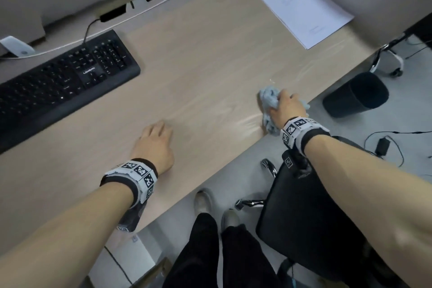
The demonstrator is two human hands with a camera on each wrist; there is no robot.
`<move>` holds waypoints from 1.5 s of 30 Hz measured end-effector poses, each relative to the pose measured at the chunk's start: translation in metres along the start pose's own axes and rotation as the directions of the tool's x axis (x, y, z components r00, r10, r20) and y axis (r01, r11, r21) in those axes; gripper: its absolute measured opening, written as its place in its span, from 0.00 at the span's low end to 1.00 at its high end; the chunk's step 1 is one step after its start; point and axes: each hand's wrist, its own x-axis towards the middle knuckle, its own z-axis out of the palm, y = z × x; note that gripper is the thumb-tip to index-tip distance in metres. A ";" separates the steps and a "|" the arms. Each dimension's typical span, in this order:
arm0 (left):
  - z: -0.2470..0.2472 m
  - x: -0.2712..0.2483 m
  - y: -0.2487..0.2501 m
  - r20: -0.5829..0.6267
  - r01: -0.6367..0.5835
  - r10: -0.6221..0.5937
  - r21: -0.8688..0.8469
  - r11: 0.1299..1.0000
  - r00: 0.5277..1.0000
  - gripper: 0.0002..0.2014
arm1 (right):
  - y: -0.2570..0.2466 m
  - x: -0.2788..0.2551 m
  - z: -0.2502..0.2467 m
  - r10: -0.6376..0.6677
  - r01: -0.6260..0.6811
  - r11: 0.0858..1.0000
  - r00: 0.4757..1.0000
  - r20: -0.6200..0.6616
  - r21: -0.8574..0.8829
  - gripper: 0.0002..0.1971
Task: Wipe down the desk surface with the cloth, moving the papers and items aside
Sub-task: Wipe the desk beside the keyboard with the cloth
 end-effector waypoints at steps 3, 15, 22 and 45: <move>-0.016 0.015 0.003 -0.042 0.022 -0.021 0.013 1.000 0.999 0.22 | 0.007 0.012 -0.012 -0.019 0.020 1.000 0.999 -0.047 0.022 0.17; -0.035 0.080 0.039 0.032 -0.031 0.030 0.036 0.999 0.999 0.28 | 0.024 0.047 0.004 -0.276 0.258 0.958 0.946 -0.172 -0.122 0.24; -0.060 0.126 0.055 -0.051 0.046 -0.049 -0.041 0.998 0.998 0.26 | -0.026 0.053 0.006 -0.453 0.448 0.875 0.891 0.020 -0.182 0.35; -0.095 0.223 0.080 -0.084 0.131 -0.144 -0.141 0.981 0.986 0.30 | -0.037 0.182 -0.051 -0.526 0.527 0.850 0.850 -0.032 0.003 0.28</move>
